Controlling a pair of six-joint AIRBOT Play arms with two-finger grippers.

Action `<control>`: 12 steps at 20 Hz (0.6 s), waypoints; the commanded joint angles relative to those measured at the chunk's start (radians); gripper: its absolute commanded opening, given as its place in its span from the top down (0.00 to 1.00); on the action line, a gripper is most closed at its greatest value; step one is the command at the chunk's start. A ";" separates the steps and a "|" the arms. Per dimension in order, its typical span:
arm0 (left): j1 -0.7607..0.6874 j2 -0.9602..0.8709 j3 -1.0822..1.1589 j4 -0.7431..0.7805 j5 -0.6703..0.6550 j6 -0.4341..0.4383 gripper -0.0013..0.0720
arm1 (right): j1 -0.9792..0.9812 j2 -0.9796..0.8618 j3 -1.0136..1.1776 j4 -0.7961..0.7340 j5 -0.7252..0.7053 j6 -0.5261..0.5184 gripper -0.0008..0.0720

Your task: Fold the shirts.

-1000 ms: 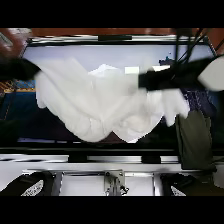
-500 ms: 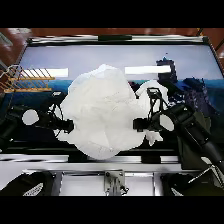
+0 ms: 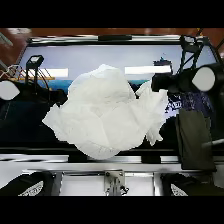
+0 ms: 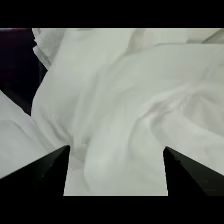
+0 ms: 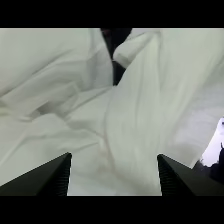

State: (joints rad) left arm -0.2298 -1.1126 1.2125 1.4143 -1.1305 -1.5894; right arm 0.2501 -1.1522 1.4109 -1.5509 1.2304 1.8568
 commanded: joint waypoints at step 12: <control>0.044 -0.365 0.106 -0.184 -0.162 0.247 0.93 | -0.060 -0.520 0.060 0.420 0.159 -0.256 0.11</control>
State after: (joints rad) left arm -0.1936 -1.4723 1.2858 1.2377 -1.2839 -1.3796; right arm 0.1619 -1.6245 1.4693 -1.1713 1.3808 1.6211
